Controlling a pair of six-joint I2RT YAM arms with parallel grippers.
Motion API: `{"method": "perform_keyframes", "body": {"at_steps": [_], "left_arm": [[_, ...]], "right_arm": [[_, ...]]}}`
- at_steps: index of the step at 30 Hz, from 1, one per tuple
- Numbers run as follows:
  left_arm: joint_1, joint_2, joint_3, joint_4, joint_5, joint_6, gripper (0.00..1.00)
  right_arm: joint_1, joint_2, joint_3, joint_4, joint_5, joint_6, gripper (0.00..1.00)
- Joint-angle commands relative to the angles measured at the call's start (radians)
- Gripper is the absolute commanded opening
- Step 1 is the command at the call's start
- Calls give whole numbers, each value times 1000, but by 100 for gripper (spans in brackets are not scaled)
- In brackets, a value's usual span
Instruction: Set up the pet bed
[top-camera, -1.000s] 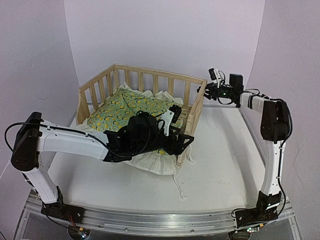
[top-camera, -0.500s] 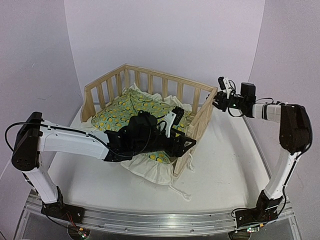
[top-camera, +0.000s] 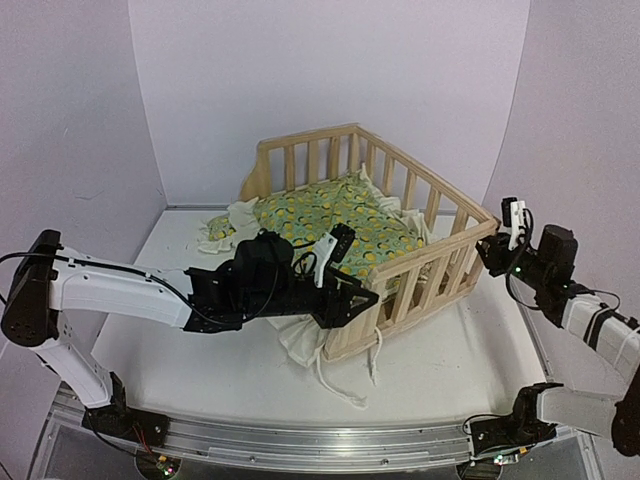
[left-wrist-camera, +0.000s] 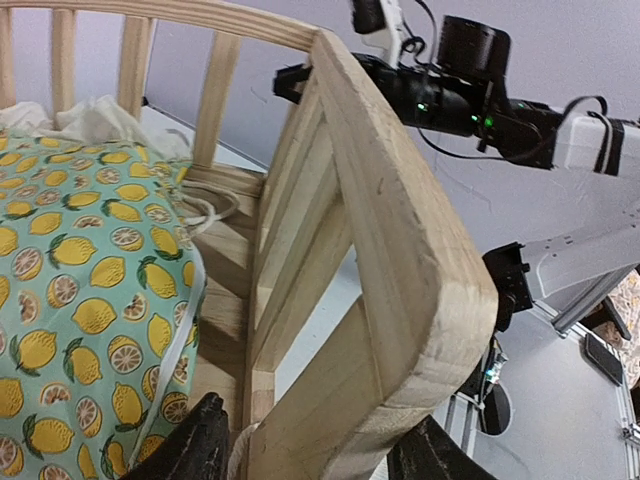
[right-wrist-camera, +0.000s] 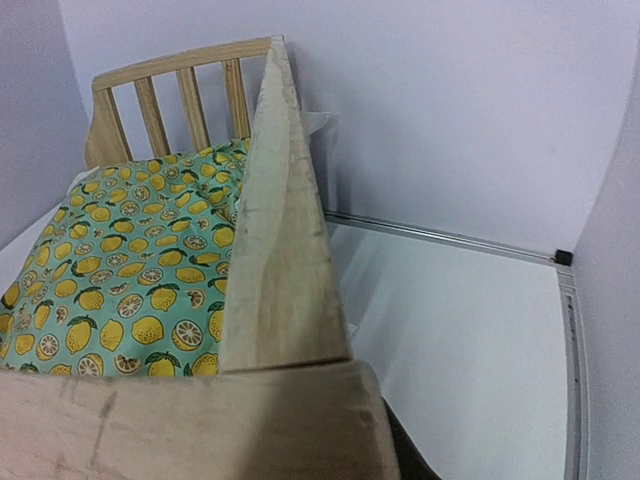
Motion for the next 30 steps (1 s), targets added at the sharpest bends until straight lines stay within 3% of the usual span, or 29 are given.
{"method": "perform_keyframes", "body": {"at_steps": [1,9,13,17,20,21,24,26,30], "left_arm": [[162,-21,11,-34,-124,15,51],[310,-7,45,-86,-73,41,51],[316,-104,-33,-88,-73,75,66],[317,-294,-185,-102,-11,83,78],[317,-443,-306,-114,56,66,82],[317,-482,-342,-117,74,46,83],[316,-560,-443,-119,101,1,84],[315,-584,-496,-120,85,-22,84],[316,-631,-570,-131,54,-80,84]], "right_arm": [[-14,-93,-23,-40,301,453,0],[176,-91,42,-119,365,452,0],[194,-85,74,-192,394,446,1],[195,-125,97,-326,397,409,18],[195,-157,103,-404,330,383,25],[195,-166,103,-425,313,376,24],[199,-182,93,-432,196,347,2],[213,-200,72,-401,124,333,0],[238,-291,41,-450,148,394,0]]}}
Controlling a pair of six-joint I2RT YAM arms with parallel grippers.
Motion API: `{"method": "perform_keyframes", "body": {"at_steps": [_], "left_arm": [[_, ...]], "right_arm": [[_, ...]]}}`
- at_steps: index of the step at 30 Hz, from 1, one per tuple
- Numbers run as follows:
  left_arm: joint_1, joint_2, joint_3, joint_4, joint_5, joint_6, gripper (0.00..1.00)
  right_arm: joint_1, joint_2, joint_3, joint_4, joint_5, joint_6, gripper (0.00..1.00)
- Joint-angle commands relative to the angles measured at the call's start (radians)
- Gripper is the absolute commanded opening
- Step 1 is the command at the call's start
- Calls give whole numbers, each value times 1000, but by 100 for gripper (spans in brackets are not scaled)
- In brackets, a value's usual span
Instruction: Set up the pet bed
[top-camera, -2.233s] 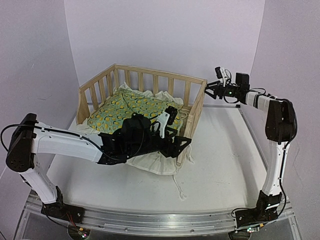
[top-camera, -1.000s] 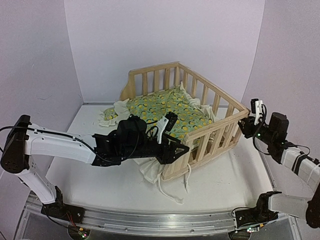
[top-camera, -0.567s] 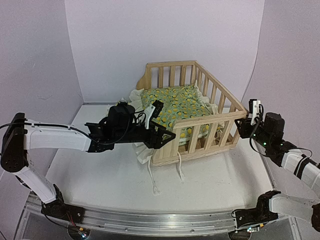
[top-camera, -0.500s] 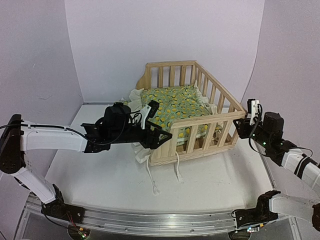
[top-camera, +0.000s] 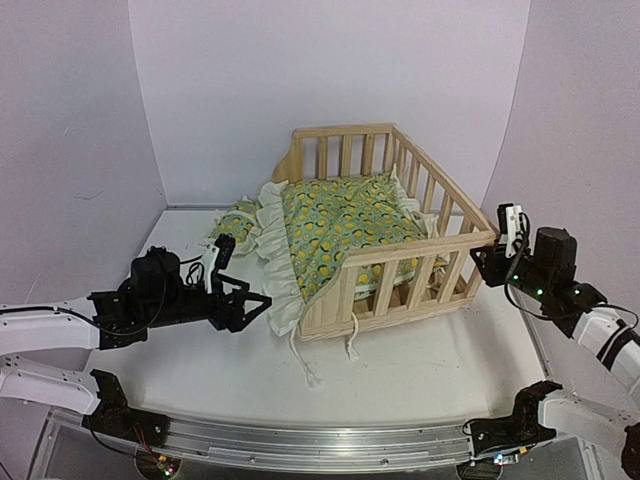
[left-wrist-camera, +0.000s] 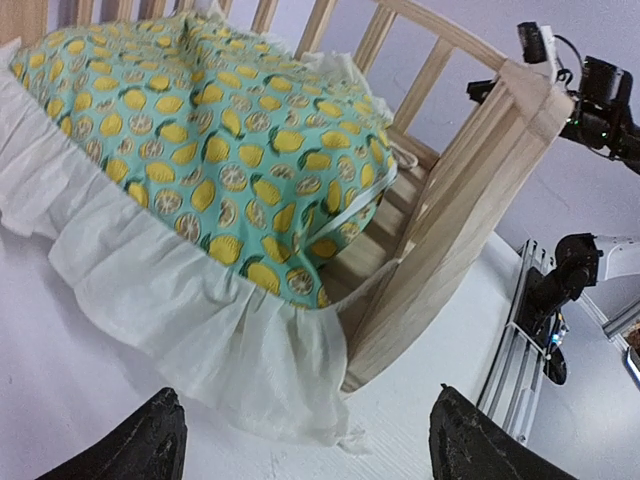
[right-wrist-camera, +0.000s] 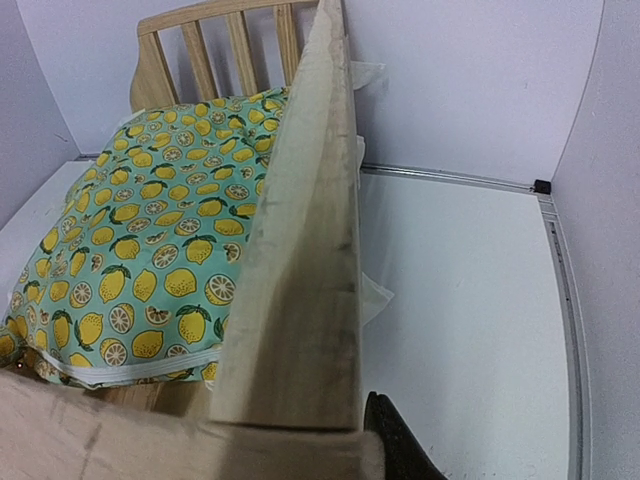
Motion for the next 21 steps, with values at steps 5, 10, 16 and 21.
{"method": "perform_keyframes", "body": {"at_steps": [5,10,16,21], "left_arm": [[-1,-58,-164,39,-109,-223,82],[-1,-39,-260,198,-60,-309,82],[-71,54,-233,325,111,-215,78],[-145,175,-141,340,139,-134,59]], "right_arm": [[76,-206,-89,1,-220,483,0],[195,-156,-53,43,-136,522,0],[282,-127,-1,-64,66,522,21],[329,-31,38,15,-95,447,15]]}}
